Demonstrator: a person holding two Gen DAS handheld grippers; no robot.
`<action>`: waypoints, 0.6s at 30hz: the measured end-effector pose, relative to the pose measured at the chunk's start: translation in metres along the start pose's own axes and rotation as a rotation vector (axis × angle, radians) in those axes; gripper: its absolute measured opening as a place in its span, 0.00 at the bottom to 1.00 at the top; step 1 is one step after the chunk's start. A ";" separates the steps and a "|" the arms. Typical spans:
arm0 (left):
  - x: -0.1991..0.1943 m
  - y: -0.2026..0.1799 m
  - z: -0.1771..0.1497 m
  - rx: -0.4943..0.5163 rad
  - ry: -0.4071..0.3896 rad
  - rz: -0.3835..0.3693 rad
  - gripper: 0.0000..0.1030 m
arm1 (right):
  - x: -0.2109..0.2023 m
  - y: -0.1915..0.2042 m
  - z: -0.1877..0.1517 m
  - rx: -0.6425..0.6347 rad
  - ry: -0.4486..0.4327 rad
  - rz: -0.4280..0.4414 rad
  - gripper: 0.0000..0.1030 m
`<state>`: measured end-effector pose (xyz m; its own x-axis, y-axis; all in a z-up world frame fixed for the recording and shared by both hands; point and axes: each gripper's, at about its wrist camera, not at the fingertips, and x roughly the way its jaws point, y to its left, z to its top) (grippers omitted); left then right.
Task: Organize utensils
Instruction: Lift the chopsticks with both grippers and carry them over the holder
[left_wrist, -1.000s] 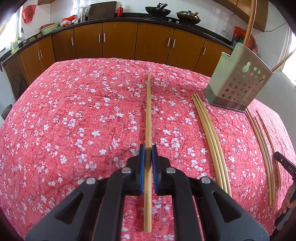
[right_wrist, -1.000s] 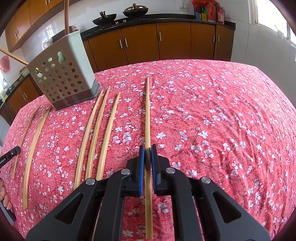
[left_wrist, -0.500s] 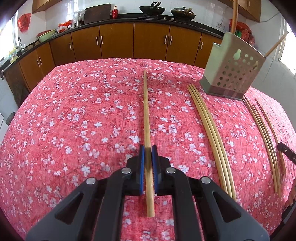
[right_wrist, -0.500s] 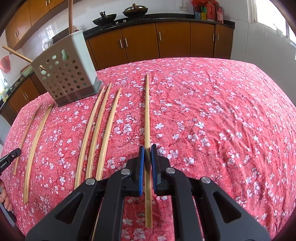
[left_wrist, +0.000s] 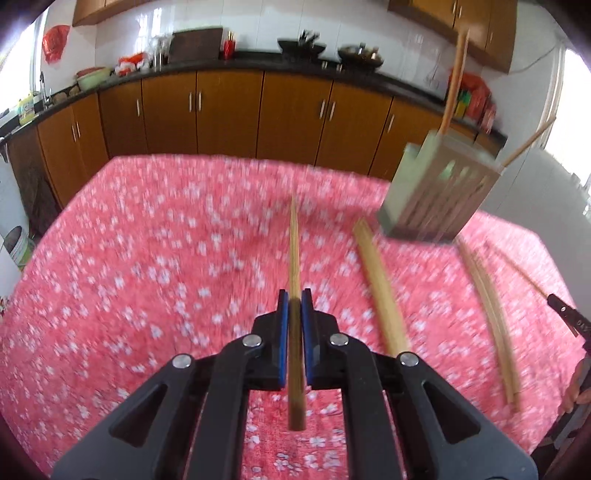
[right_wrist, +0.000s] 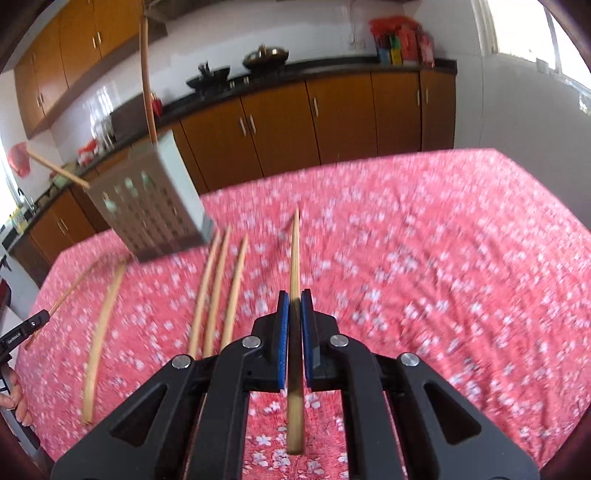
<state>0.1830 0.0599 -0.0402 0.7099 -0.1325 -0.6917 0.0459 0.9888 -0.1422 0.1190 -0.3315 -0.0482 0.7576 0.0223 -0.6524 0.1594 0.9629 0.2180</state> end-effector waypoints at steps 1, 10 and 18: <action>-0.009 0.000 0.005 -0.005 -0.028 -0.012 0.08 | -0.007 0.001 0.004 0.000 -0.022 0.001 0.07; -0.049 -0.007 0.029 -0.026 -0.163 -0.032 0.08 | -0.027 0.004 0.022 -0.006 -0.103 -0.007 0.07; -0.063 -0.012 0.048 -0.009 -0.218 -0.021 0.08 | -0.038 0.010 0.035 -0.011 -0.178 -0.013 0.07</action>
<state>0.1719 0.0599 0.0391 0.8439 -0.1337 -0.5196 0.0564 0.9852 -0.1619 0.1138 -0.3316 0.0043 0.8558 -0.0373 -0.5160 0.1638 0.9656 0.2020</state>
